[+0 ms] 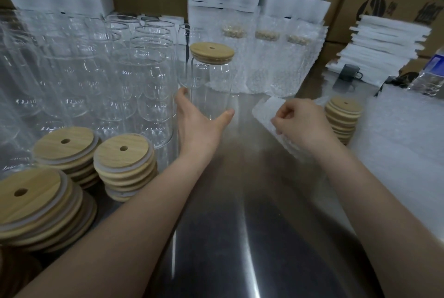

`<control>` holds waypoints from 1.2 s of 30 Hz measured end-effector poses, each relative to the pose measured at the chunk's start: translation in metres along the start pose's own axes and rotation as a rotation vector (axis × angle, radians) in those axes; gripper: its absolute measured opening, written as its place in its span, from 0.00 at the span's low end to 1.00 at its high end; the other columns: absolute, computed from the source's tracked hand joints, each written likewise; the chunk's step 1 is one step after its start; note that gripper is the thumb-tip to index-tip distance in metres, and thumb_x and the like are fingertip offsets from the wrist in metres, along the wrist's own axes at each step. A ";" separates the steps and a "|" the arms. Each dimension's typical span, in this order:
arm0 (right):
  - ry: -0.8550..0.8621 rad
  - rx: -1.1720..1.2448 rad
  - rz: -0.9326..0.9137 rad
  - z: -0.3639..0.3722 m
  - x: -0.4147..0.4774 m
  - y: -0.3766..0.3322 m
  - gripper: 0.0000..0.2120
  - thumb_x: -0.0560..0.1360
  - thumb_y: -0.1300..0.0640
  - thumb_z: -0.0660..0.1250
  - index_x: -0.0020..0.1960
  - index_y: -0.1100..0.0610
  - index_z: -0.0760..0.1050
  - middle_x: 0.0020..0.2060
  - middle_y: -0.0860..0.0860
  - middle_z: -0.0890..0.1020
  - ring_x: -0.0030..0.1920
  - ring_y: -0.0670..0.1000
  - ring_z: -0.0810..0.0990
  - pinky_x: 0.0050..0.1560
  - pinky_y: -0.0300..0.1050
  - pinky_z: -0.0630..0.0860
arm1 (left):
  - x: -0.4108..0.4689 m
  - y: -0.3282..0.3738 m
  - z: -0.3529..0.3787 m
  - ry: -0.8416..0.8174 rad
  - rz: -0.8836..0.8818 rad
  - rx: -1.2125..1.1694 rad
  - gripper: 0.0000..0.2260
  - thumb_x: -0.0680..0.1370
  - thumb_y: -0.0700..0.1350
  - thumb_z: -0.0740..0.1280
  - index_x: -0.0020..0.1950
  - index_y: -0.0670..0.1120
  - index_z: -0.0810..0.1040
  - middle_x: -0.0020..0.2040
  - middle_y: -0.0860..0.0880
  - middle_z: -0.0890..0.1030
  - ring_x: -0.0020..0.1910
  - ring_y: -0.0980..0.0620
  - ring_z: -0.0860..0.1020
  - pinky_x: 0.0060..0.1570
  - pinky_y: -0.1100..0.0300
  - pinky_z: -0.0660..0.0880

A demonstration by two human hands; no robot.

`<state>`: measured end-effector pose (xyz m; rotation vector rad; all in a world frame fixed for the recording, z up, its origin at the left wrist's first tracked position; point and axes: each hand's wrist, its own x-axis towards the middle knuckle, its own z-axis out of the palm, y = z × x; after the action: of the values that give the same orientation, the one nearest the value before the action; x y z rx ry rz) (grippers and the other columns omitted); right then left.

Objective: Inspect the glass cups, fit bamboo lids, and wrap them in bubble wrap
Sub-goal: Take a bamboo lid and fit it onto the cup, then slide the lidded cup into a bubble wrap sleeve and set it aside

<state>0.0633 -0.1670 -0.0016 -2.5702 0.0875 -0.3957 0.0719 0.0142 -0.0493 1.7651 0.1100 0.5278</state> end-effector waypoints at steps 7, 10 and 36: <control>0.013 0.466 0.091 0.010 -0.004 -0.010 0.12 0.73 0.68 0.68 0.44 0.53 0.71 0.35 0.57 0.81 0.30 0.54 0.82 0.29 0.45 0.78 | -0.011 0.008 0.002 0.035 0.054 0.072 0.47 0.74 0.47 0.75 0.80 0.41 0.44 0.80 0.42 0.51 0.79 0.48 0.51 0.73 0.62 0.48; 0.004 0.522 0.082 0.012 -0.004 -0.009 0.15 0.72 0.71 0.68 0.46 0.52 0.72 0.35 0.57 0.79 0.30 0.54 0.80 0.35 0.48 0.80 | -0.018 0.012 0.004 0.067 0.110 0.115 0.44 0.76 0.44 0.71 0.79 0.39 0.43 0.79 0.40 0.51 0.78 0.46 0.51 0.69 0.66 0.45; 0.103 0.753 -0.064 0.013 -0.013 -0.020 0.08 0.76 0.69 0.68 0.49 0.58 0.81 0.26 0.44 0.79 0.22 0.45 0.73 0.25 0.37 0.72 | -0.043 0.028 0.010 -0.252 0.111 0.319 0.24 0.75 0.53 0.66 0.70 0.51 0.66 0.47 0.45 0.82 0.50 0.43 0.79 0.49 0.49 0.75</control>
<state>0.0547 -0.1411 -0.0051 -1.8129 -0.0928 -0.4753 0.0322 -0.0173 -0.0366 2.1447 -0.0861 0.3766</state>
